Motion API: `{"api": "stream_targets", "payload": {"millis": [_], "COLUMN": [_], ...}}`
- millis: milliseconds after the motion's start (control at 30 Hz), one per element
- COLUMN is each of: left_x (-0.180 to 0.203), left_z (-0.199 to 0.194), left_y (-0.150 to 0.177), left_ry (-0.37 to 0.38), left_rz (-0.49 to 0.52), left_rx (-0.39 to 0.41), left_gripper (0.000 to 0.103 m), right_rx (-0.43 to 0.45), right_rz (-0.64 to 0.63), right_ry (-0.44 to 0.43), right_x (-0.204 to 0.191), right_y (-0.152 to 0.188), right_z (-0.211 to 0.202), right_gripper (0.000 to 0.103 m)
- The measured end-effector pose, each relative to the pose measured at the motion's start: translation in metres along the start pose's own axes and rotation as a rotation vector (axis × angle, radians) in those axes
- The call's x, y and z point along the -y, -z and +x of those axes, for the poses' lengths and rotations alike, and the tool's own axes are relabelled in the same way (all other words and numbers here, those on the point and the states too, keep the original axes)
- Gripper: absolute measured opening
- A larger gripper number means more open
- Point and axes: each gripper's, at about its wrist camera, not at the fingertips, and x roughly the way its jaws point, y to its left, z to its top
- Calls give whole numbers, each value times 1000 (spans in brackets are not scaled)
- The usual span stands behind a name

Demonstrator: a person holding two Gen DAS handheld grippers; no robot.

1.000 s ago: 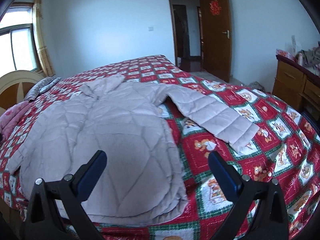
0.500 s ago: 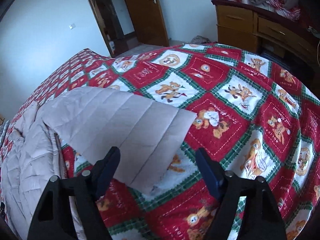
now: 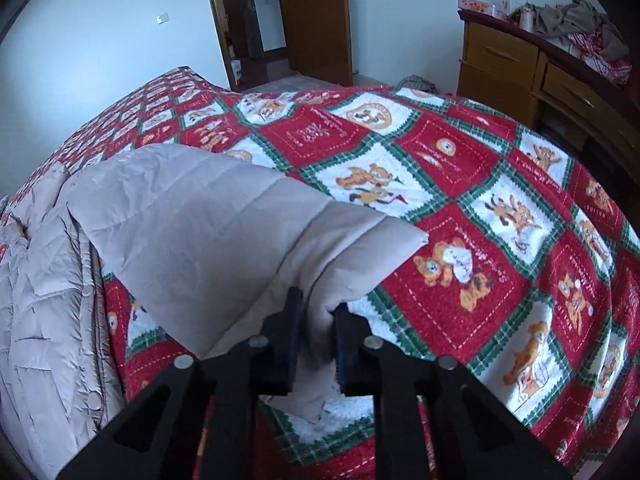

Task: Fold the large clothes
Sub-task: 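Grasp the jacket sleeve cuff with the right gripper and lift it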

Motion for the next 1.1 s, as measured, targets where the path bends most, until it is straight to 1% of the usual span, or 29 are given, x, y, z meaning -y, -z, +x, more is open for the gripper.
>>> {"api": "stream_targets", "payload": {"millis": [167, 300, 400, 567, 700, 867, 1000, 1100], "left_x": [-22, -28, -29, -29, -27, -29, -35, -37], "left_z": [-15, -9, 3, 15, 18, 26, 34, 35], "left_y": [-23, -37, -44, -49, -54, -64, -69, -70], "left_ry": [17, -23, -47, -39, -42, -53, -55, -52], "left_rz": [-50, -46, -39, -36, -24, -22, -32, -32], "left_rx": [36, 56, 44, 26, 40, 46, 43, 49], "left_gripper": [102, 102, 102, 102, 102, 102, 102, 102], "right_rx": [94, 161, 216, 297, 342, 378, 406, 422], "right_rz": [-67, -144, -213, -339, -428, -528, -605, -676], "right_ry": [17, 8, -13, -67, -110, -163, -205, -241], "right_x": [-21, -50, -80, -135, -177, -226, -266, -303], "right_y": [-19, -32, -38, -42, -43, -44, -38, -26], "right_z": [-24, -38, -48, -64, -74, -76, -81, -87], "right_gripper": [12, 12, 11, 10, 9, 8, 6, 5]}}
